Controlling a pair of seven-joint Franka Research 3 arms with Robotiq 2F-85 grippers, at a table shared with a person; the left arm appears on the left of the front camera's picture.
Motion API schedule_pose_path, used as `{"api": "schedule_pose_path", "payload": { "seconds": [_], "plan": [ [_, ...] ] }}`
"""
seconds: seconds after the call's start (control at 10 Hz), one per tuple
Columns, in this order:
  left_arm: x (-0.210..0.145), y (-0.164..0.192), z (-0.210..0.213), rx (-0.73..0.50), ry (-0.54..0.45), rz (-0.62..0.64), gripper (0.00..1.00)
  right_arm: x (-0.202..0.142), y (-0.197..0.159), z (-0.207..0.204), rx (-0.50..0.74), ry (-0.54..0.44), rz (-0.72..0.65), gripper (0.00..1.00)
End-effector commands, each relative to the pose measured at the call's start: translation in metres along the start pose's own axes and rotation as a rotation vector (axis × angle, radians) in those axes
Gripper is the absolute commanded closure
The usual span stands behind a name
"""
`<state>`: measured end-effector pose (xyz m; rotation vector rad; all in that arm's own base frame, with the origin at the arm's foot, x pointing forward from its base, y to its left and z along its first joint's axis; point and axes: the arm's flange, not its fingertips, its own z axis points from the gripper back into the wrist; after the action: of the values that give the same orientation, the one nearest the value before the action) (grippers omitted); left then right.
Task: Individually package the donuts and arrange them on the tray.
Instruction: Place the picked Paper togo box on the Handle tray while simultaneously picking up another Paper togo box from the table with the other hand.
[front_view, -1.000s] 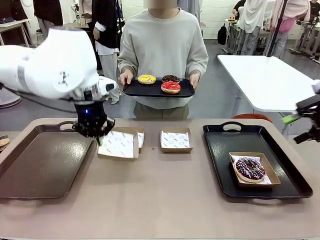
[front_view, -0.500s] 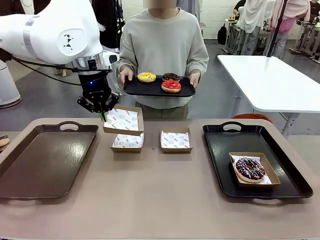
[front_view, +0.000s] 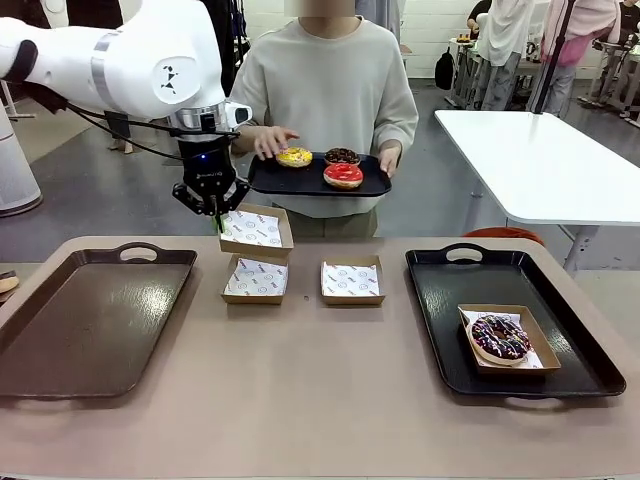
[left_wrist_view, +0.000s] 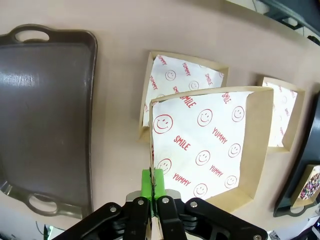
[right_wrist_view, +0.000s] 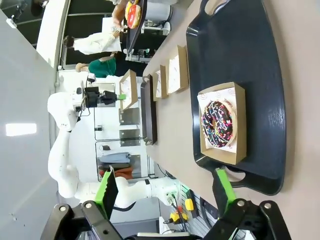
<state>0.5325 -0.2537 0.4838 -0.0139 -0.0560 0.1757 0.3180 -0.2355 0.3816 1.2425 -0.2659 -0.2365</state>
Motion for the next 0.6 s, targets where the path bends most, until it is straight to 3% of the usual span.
{"api": "schedule_pose_path", "payload": {
  "seconds": [0.0,0.5],
  "plan": [
    [0.0181,-0.014,0.0037,0.039,0.009,0.036,1.0,0.0025,-0.0031,-0.0027,0.027,-0.013,0.022,0.0],
    [0.019,-0.0117,-0.0033,0.004,0.024,0.008,1.0,0.0007,0.0,-0.0021,0.0,0.005,0.001,0.0]
  ]
}}
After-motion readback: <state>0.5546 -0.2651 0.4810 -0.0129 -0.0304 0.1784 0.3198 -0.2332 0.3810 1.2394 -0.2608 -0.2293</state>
